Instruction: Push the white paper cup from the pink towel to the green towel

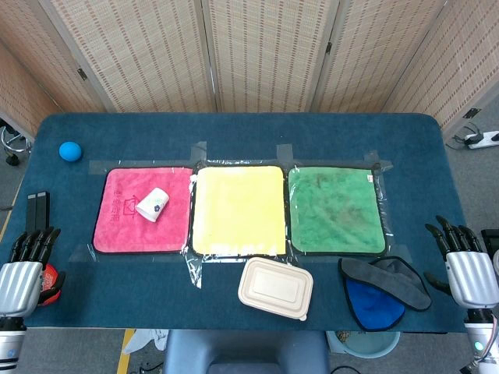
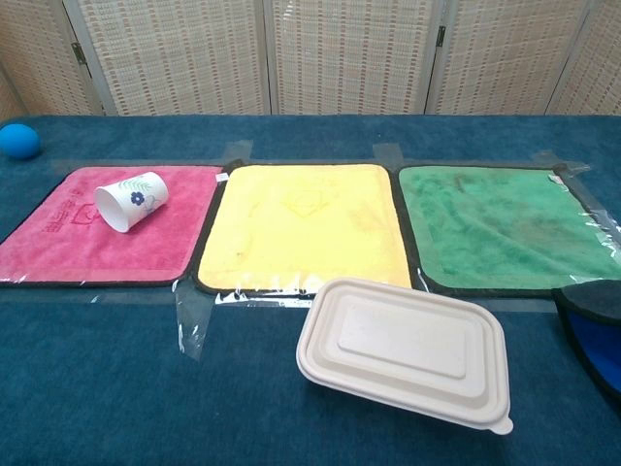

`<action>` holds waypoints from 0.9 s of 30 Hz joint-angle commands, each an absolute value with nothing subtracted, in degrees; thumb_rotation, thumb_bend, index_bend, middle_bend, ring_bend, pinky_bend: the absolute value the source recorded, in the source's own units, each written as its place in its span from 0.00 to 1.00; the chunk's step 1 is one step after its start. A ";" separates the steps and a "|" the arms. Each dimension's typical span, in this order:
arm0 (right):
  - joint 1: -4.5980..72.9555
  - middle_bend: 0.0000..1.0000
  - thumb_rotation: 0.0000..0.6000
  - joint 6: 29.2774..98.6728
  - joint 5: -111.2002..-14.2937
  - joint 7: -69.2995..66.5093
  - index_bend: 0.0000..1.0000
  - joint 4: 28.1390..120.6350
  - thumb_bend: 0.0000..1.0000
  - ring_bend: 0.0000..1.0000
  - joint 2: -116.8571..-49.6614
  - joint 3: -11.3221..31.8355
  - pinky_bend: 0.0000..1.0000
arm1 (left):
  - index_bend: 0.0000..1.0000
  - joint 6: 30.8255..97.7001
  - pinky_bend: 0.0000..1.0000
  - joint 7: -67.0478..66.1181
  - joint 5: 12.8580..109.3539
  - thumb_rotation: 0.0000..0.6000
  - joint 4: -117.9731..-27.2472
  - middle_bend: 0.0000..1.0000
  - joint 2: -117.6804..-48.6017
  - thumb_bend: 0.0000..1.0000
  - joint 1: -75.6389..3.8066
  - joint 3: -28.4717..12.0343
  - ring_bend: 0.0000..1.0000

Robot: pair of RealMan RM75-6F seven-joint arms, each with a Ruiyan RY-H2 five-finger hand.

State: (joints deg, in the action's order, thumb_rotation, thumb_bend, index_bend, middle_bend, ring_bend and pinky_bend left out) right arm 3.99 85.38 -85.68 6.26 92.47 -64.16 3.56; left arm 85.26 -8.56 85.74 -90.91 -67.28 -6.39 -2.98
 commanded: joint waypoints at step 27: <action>1.75 0.09 1.00 89.98 -88.76 5.26 0.14 93.79 0.21 0.14 -61.58 3.10 0.11 | 0.14 78.50 0.01 -2.74 90.41 1.00 -85.92 0.10 -68.04 0.49 -15.96 -6.21 0.12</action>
